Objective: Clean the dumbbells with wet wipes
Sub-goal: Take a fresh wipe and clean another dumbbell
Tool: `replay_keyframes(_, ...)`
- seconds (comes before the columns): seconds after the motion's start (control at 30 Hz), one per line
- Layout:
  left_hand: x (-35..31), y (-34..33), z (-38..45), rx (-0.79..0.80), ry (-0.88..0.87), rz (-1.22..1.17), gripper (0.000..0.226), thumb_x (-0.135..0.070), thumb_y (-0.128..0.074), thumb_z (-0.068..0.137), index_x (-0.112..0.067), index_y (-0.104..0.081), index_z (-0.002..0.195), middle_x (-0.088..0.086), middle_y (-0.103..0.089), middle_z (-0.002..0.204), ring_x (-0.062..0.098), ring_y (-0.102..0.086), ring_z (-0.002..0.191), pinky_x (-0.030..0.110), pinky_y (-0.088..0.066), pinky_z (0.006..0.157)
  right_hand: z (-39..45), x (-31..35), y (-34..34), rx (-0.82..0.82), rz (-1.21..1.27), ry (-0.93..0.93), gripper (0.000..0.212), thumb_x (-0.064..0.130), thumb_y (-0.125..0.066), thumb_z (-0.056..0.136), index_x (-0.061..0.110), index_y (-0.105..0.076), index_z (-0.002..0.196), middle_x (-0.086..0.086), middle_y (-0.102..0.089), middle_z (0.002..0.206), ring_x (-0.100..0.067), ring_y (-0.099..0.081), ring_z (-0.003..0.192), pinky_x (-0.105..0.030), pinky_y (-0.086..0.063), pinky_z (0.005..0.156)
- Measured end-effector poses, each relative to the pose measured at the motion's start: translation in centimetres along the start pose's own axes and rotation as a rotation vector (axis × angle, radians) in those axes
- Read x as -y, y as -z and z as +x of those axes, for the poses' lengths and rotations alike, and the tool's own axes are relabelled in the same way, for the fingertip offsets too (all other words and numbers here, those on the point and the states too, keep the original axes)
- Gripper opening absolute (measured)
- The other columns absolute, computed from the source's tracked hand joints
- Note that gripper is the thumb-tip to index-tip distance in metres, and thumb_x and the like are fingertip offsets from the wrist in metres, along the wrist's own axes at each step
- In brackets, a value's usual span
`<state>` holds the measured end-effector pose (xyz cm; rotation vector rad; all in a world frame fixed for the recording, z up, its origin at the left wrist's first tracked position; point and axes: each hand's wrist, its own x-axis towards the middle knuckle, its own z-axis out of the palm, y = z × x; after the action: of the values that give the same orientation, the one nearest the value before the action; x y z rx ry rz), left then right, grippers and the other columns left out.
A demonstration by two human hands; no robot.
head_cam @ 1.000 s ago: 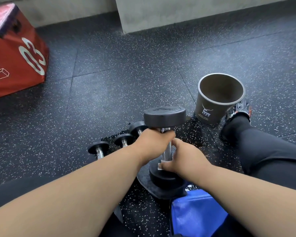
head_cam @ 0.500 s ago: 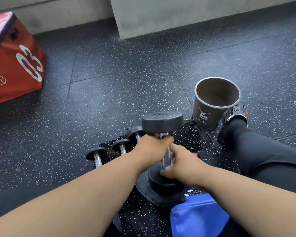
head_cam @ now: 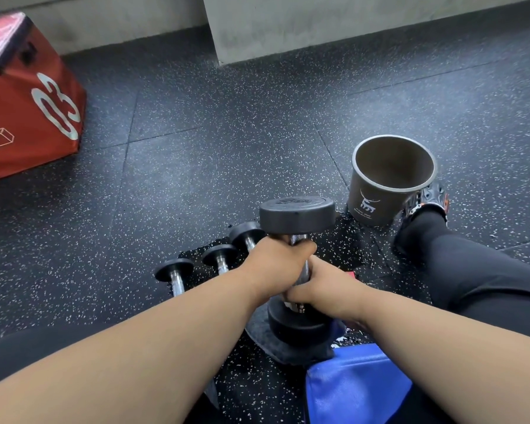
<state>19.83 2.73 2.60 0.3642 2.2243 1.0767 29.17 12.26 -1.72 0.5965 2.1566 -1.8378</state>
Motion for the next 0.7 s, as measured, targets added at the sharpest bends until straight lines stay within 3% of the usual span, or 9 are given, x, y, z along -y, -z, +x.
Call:
replay_keyframes(0.13,0.0,-0.3,-0.1,-0.016,0.016,-0.008,0.023,-0.041,-0.069,0.088,-0.018,-0.072,0.086,-0.005,-0.074,0.077,0.021,-0.069,0.086,0.035,-0.055,0.084,-0.1,0.3,-0.8,-0.111,-0.108,0.019,0.043,0.047,-0.08,0.055,0.023,-0.069,0.089,0.004,-0.078,0.079,-0.004,-0.067,0.069,-0.031,-0.056,0.07)
replay_keyframes(0.27,-0.4,-0.4,-0.5,-0.002,-0.033,0.005,0.024,-0.031,-0.068,0.093,-0.009,-0.07,0.087,-0.006,-0.067,0.066,0.016,-0.059,0.071,0.032,-0.049,0.074,0.1,0.4,-1.2,-0.117,-0.17,0.061,0.019,0.025,-0.087,0.076,0.016,-0.072,0.084,0.0,-0.077,0.074,0.004,-0.06,0.059,-0.026,-0.054,0.063)
replay_keyframes(0.37,-0.5,-0.4,-0.7,0.021,-0.049,0.019,0.025,-0.029,-0.067,0.094,-0.008,-0.066,0.08,-0.009,-0.063,0.058,0.007,-0.05,0.057,0.03,-0.045,0.067,0.4,0.0,-1.4,-0.129,-0.217,0.061,0.016,0.021,-0.086,0.076,0.018,-0.071,0.078,0.01,-0.068,0.063,0.008,-0.055,0.053,-0.014,-0.044,0.054)
replay_keyframes(0.47,-0.6,-0.4,-0.8,0.03,-0.049,-0.011,0.025,-0.027,-0.068,0.093,-0.016,-0.062,0.071,-0.01,-0.059,0.057,0.012,-0.049,0.062,0.031,-0.042,0.066,0.9,-0.5,-1.1,-0.102,-0.274,0.007,0.017,0.017,-0.084,0.071,0.01,-0.068,0.076,0.006,-0.064,0.061,0.0,-0.049,0.051,-0.024,-0.045,0.054)
replay_keyframes(0.6,-0.8,-0.2,-1.1,0.028,-0.063,-0.022,0.027,-0.024,-0.067,0.093,-0.017,-0.058,0.067,-0.012,-0.056,0.055,0.011,-0.045,0.061,0.03,-0.039,0.063,0.9,-0.5,0.2,0.016,-0.305,-0.027,0.028,0.024,-0.082,0.06,0.01,-0.069,0.081,-0.005,-0.076,0.075,-0.013,-0.066,0.067,-0.04,-0.059,0.069)
replay_keyframes(0.7,-0.9,-0.1,-1.2,0.027,-0.067,-0.013,0.033,-0.022,-0.067,0.093,-0.019,-0.056,0.062,-0.012,-0.054,0.05,0.008,-0.042,0.054,0.029,-0.036,0.058,0.7,-0.2,1.8,0.116,-0.342,-0.014,0.019,0.017,-0.085,0.069,0.015,-0.07,0.082,0.001,-0.077,0.079,-0.01,-0.068,0.072,-0.035,-0.057,0.074)
